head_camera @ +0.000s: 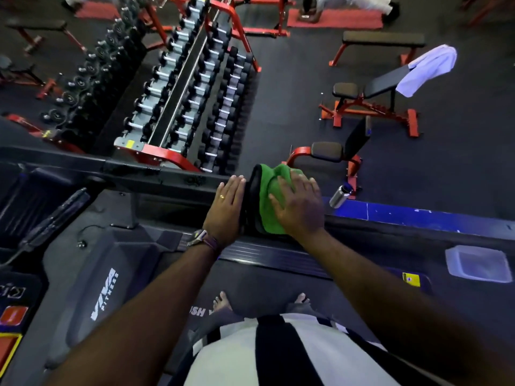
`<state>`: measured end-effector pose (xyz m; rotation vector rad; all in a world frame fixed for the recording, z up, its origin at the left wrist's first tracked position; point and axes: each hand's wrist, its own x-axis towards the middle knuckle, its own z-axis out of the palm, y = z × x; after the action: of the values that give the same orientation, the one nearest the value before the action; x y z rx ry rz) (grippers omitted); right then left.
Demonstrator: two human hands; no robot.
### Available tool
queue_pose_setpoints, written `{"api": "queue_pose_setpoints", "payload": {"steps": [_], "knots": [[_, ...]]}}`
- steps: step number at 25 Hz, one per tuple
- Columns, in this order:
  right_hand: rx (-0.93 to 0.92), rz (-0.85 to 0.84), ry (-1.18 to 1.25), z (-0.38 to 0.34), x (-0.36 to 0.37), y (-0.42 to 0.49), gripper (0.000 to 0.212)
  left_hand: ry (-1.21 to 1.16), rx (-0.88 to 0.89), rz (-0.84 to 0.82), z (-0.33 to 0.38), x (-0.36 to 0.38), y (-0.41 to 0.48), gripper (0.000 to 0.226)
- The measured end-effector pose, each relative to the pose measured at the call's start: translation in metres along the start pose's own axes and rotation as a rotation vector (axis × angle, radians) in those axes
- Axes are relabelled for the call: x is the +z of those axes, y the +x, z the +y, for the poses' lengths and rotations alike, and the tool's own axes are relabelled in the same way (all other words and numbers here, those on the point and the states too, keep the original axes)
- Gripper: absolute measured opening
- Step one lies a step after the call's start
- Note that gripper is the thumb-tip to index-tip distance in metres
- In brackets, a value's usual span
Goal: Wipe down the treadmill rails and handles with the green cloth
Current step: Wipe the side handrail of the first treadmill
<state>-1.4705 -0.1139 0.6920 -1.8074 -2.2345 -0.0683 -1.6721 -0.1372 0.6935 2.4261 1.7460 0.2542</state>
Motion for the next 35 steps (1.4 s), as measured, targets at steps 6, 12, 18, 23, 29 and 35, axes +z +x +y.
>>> {"api": "queue_pose_setpoints", "payload": {"steps": [6, 12, 18, 23, 29, 35], "knots": [[0.217, -0.57, 0.136, -0.016, -0.024, 0.073, 0.076, -0.064, 0.126, 0.035, -0.018, -0.003, 0.001, 0.071], [0.315, -0.546, 0.335, 0.016, -0.022, 0.054, 0.061, -0.177, 0.161, 0.173, -0.031, -0.001, 0.009, 0.05], [0.272, -0.778, 0.509, 0.016, -0.017, 0.093, 0.061, -0.28, 0.067, 0.212, -0.031, -0.001, 0.014, 0.048], [0.429, -0.787, 0.849, 0.129, 0.143, 0.151, 0.08, -0.297, 0.001, 0.214, -0.026, -0.004, 0.017, 0.051], [0.063, -0.765, 0.601, 0.012, -0.038, 0.092, 0.023, -0.255, -0.044, 0.203, -0.021, -0.006, 0.017, 0.058], [0.618, 0.112, 1.338, 0.013, 0.01, -0.01, 0.041, -0.313, -0.114, 0.266, -0.01, 0.003, 0.015, 0.058]]}}
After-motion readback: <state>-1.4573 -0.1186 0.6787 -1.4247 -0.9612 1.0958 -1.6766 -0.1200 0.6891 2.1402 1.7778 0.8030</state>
